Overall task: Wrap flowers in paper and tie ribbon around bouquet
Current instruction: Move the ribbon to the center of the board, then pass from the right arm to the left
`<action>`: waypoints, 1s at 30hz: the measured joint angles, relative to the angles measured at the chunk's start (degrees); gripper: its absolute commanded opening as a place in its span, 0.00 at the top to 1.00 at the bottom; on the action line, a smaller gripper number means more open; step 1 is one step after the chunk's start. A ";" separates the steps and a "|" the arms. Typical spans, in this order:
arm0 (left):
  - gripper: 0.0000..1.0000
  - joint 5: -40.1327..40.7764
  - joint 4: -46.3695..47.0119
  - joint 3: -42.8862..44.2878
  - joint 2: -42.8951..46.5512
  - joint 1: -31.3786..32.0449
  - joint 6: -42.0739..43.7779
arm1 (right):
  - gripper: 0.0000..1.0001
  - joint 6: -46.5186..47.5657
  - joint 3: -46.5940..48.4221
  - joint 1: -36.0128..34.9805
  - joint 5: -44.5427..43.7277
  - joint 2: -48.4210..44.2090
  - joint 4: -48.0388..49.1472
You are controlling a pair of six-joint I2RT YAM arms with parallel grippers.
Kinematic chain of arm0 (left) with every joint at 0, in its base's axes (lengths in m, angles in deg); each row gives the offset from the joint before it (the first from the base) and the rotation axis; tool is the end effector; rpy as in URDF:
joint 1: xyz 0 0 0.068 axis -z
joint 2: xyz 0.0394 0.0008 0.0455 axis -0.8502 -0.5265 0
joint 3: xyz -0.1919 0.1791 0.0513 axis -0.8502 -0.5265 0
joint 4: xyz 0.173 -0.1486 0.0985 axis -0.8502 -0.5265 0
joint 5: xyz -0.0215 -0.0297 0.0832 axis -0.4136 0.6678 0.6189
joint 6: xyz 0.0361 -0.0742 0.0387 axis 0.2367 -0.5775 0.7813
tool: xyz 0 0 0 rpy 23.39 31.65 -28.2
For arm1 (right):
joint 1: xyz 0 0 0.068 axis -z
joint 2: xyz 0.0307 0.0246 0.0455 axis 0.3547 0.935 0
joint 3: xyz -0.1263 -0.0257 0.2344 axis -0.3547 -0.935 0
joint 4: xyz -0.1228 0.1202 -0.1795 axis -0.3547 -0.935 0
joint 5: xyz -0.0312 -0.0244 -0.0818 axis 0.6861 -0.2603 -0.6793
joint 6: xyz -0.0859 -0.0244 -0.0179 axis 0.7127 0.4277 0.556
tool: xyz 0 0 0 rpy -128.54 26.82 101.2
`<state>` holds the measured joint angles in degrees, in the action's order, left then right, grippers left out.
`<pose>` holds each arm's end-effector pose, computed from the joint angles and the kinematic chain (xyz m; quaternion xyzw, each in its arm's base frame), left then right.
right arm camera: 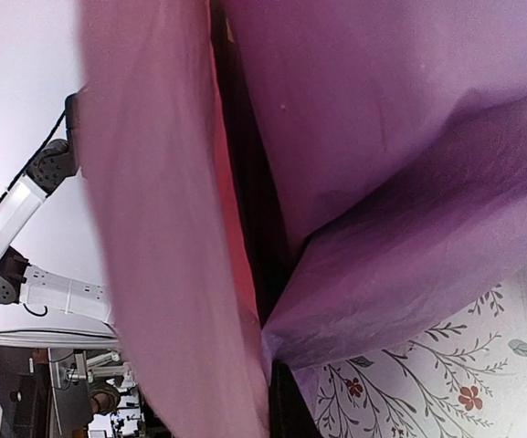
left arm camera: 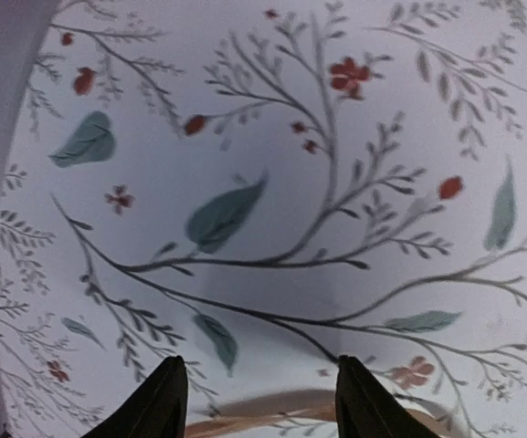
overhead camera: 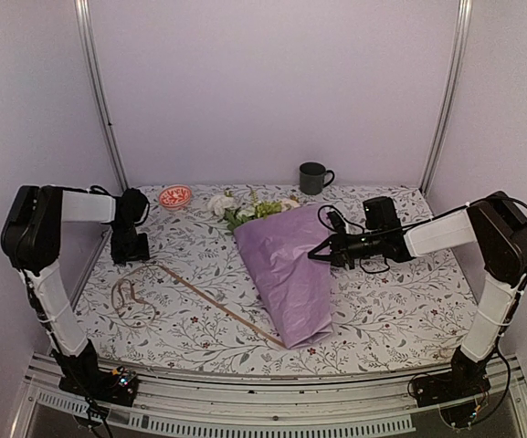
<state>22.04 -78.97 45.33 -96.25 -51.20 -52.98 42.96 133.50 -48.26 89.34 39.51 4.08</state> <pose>0.3437 -0.0195 0.1039 -0.1903 0.9663 0.1028 0.1393 0.3091 0.2298 0.1463 -0.0677 0.8269 0.5437 0.1268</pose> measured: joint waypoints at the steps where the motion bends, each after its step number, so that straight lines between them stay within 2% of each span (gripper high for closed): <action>1: 0.51 -1.97 1.40 -0.87 0.76 0.50 -0.42 | 1.00 0.04 0.00 0.00 -0.02 -0.02 -0.11; 4: 0.58 -4.96 4.85 -4.66 2.29 4.44 -1.77 | 1.00 0.57 0.02 0.00 -0.07 -0.11 -0.57; 7: 0.67 -7.02 7.30 -6.60 3.19 12.17 -2.99 | 1.00 0.85 0.09 0.00 -0.09 -0.22 -0.96; 13: 0.69 -11.30 11.96 -6.82 3.08 33.20 -5.22 | 1.00 0.72 0.11 0.00 -0.11 -0.37 -1.46; 14: 0.67 -12.07 12.33 -6.64 2.99 35.56 -5.68 | 1.00 0.59 0.11 0.00 -0.13 -0.50 -1.62; 16: 0.57 -13.64 12.31 -5.90 2.91 39.58 -6.49 | 1.00 0.17 0.11 0.00 -0.11 -0.96 -1.68; 18: 0.52 -14.36 10.93 -5.01 2.99 41.24 -6.45 | 0.99 -0.55 0.11 -0.26 -0.13 -1.57 -1.62; 23: 0.43 -6.19 8.31 -3.76 8.92 42.80 -2.38 | 1.00 -3.98 -0.50 -1.66 -0.61 -2.99 0.28; 26: 0.32 1.75 16.92 -7.78 18.88 49.29 6.73 | 1.00 -6.36 -1.46 -2.71 -1.49 -3.26 2.01; 29: 0.24 8.83 33.09 -14.97 26.53 63.78 19.58 | 1.00 -8.68 -2.58 -3.58 -2.73 -3.26 3.39; 30: 0.15 9.86 36.72 -16.35 26.71 67.34 22.82 | 1.00 -9.27 -2.80 -3.78 -3.06 -3.26 3.65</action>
<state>31.90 -42.25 28.98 -69.54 16.14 -30.16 33.70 130.70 -52.04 86.28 36.25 7.73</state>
